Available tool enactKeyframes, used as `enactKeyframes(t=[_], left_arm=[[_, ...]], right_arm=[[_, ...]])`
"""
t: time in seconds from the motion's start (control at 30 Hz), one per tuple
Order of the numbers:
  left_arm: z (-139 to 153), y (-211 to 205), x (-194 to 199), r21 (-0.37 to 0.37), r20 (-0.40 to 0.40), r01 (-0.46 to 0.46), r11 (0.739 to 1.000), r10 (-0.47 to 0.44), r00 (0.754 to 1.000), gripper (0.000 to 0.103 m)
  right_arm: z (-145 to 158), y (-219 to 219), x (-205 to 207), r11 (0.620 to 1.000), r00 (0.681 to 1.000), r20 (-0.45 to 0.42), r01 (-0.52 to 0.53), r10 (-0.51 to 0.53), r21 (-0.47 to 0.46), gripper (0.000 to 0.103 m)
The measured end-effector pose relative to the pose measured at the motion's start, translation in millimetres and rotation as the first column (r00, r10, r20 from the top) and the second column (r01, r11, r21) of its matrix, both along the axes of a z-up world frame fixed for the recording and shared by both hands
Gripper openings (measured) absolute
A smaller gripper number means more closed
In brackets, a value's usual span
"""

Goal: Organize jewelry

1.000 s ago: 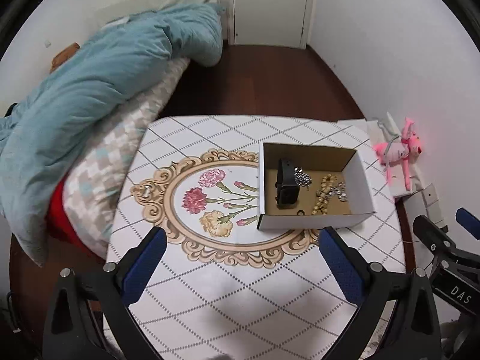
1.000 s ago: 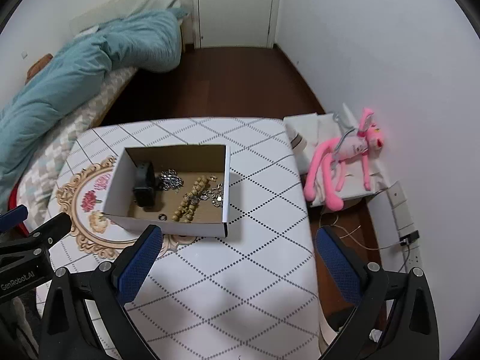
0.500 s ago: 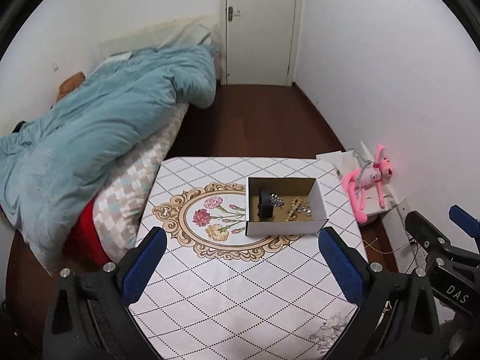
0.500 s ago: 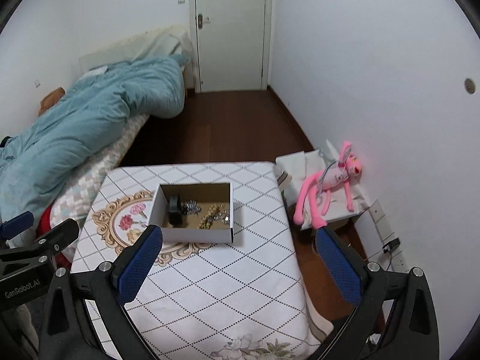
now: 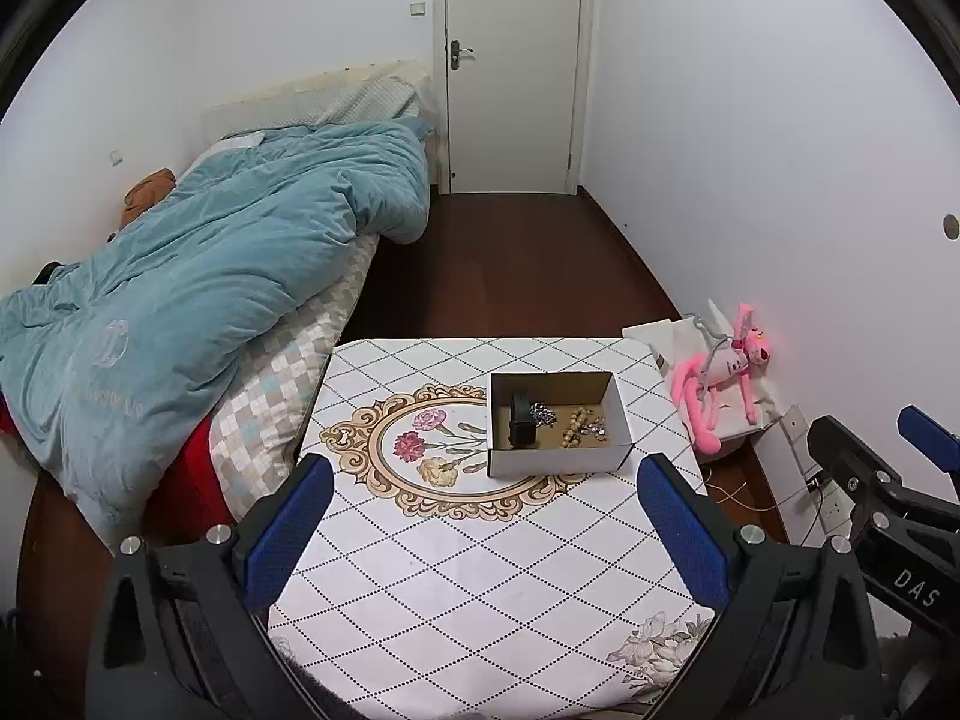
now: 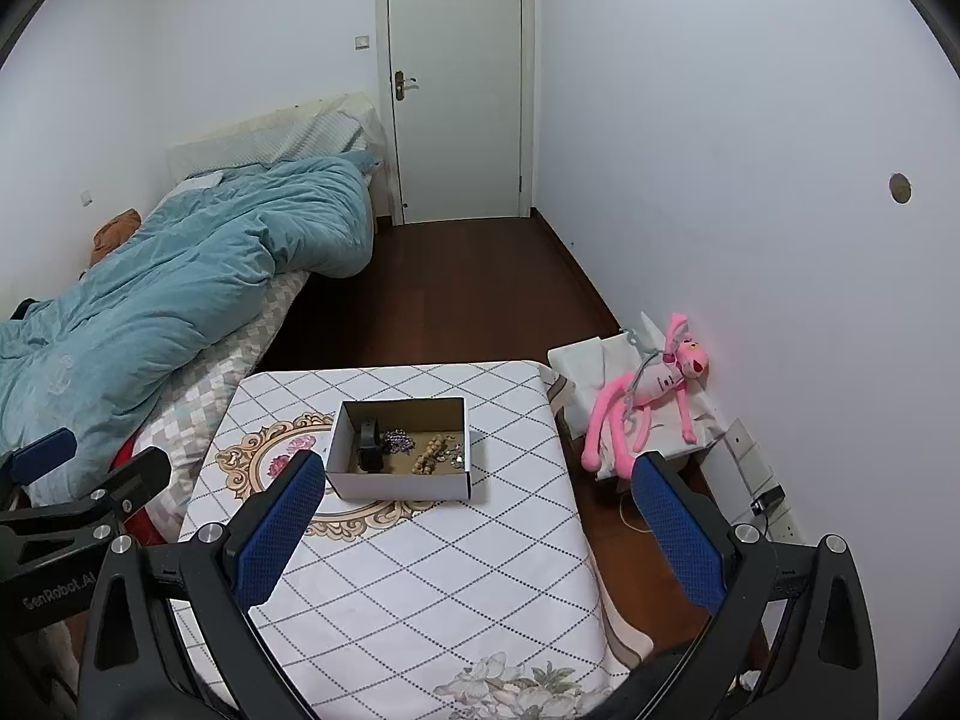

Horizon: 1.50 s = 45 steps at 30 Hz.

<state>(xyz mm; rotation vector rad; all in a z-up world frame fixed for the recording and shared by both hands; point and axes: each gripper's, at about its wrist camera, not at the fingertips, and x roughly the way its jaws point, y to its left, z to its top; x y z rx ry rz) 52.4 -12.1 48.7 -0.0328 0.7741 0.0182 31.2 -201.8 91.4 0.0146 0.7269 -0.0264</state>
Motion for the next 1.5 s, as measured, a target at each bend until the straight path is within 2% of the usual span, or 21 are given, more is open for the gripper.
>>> enactKeyframes(t=[0.3, 0.57, 0.93, 1.5], left_arm=[[-10.0, -1.4, 20.4, -0.006, -0.041, -0.027, 1.0, 0.027, 0.999, 0.103], [-25.6, -3.6, 52.7, 0.01, -0.101, -0.034, 0.999, 0.035, 0.994, 0.103], [-50.8, -3.8, 93.5, 0.032, -0.188, -0.054, 0.998, 0.059, 0.98, 0.103], [-70.1, -2.5, 112.9, 0.027, -0.246, -0.06, 0.998, 0.065, 0.967, 0.103]], right_arm=[[-3.7, -3.5, 16.2, 1.0, 0.999, -0.032, 0.01, -0.011, -0.002, 0.103], [-17.3, -4.7, 55.2, 1.0, 0.997, -0.069, 0.02, -0.022, -0.023, 0.103], [-53.4, -4.3, 106.6, 0.999, 0.984, -0.178, 0.008, -0.015, -0.04, 0.103], [-75.8, 3.8, 136.6, 0.998, 0.963, -0.271, -0.026, 0.012, -0.048, 0.103]])
